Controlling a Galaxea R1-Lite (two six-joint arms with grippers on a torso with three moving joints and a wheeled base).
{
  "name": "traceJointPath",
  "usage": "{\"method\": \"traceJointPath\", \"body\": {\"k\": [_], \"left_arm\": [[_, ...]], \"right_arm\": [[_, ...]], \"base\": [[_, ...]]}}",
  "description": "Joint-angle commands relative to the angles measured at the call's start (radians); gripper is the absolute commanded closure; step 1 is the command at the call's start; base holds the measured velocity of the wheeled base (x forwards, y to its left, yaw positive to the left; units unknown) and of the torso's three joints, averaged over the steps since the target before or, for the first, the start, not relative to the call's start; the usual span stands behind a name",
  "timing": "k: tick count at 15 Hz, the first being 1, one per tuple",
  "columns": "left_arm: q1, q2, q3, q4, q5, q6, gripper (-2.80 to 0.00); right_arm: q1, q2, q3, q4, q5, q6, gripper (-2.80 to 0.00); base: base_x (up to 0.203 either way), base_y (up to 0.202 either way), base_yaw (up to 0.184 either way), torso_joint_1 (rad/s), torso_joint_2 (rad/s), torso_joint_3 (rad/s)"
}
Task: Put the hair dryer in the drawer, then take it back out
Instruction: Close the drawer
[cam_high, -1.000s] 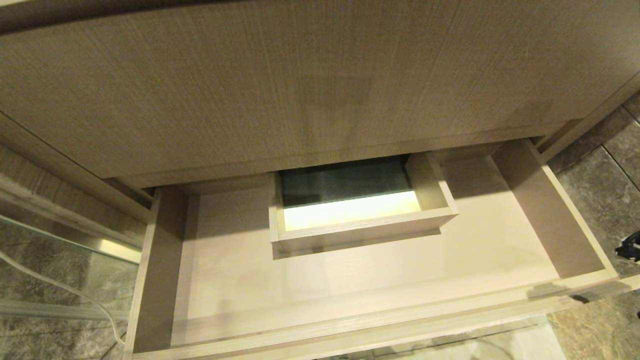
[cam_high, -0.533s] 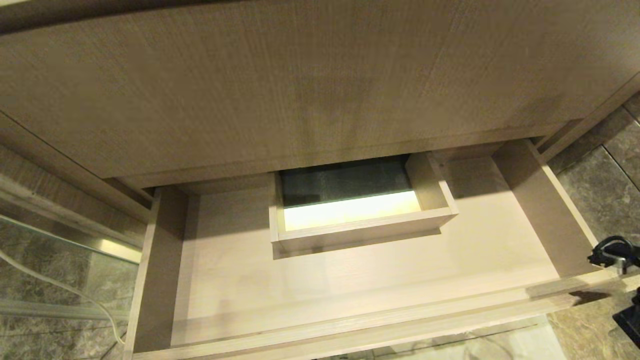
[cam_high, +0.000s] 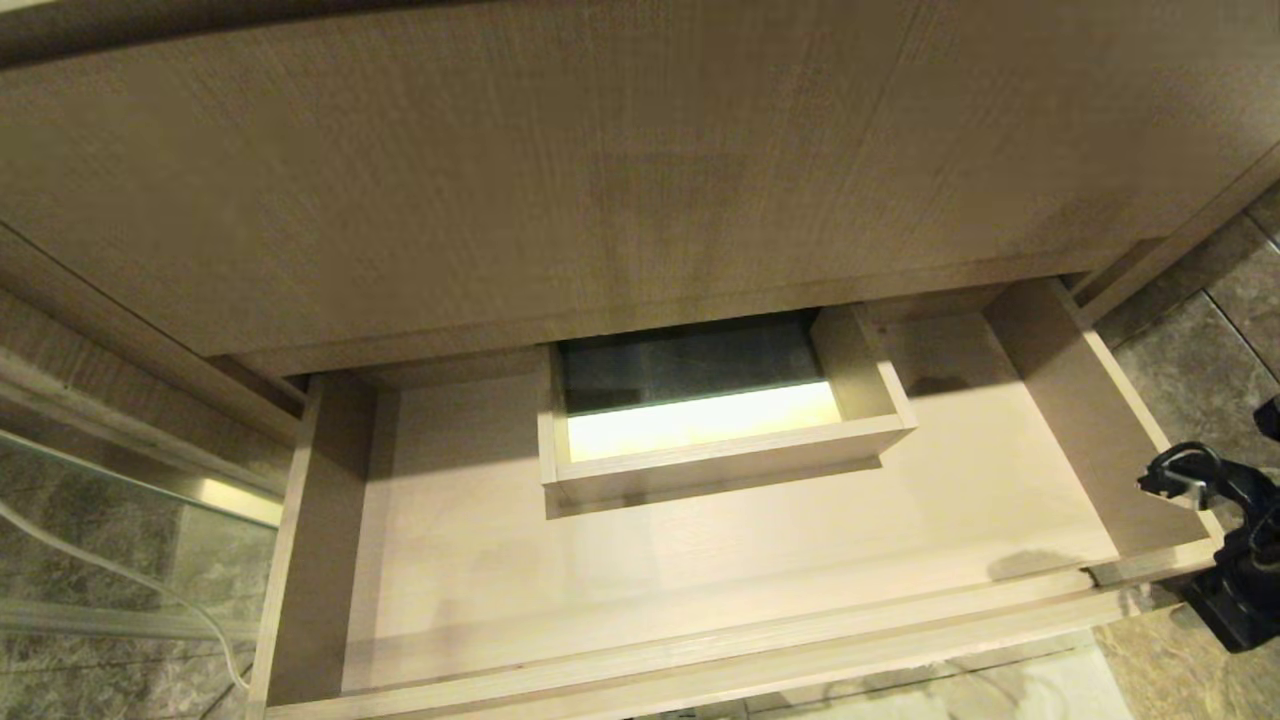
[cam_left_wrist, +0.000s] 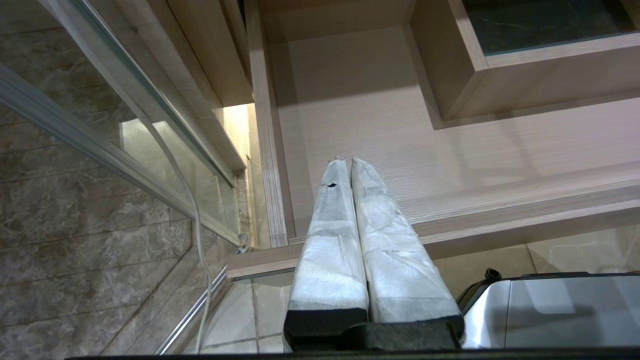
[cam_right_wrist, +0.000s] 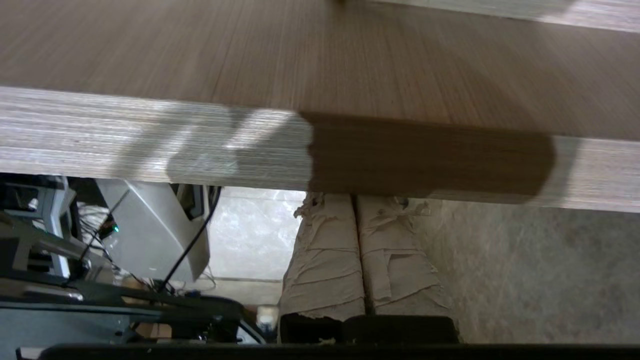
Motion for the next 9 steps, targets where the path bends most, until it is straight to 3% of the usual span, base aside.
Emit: {"method": "traceJointPath", "body": {"k": [1,6,9], "left_arm": [[0.0,0.0,0.0,0.0,0.0,0.0,0.0],[0.0,0.0,0.002,0.0,0.0,0.0,0.0],[0.0,0.0,0.002,0.0,0.0,0.0,0.0]], "right_arm": [[0.002,0.003,-0.001,-0.096,0.022,-0.003,0.0],[0.024,-0.003,-0.016,-0.302,0.084,-0.003,0.0],[0.067,0.019,-0.045,-0.573,0.087,0.01,0.0]], "base": [[0.0,0.0,0.0,0.0,0.0,0.0],[0.0,0.0,0.0,0.0,0.0,0.0],[0.0,0.0,0.0,0.0,0.0,0.0]]}}
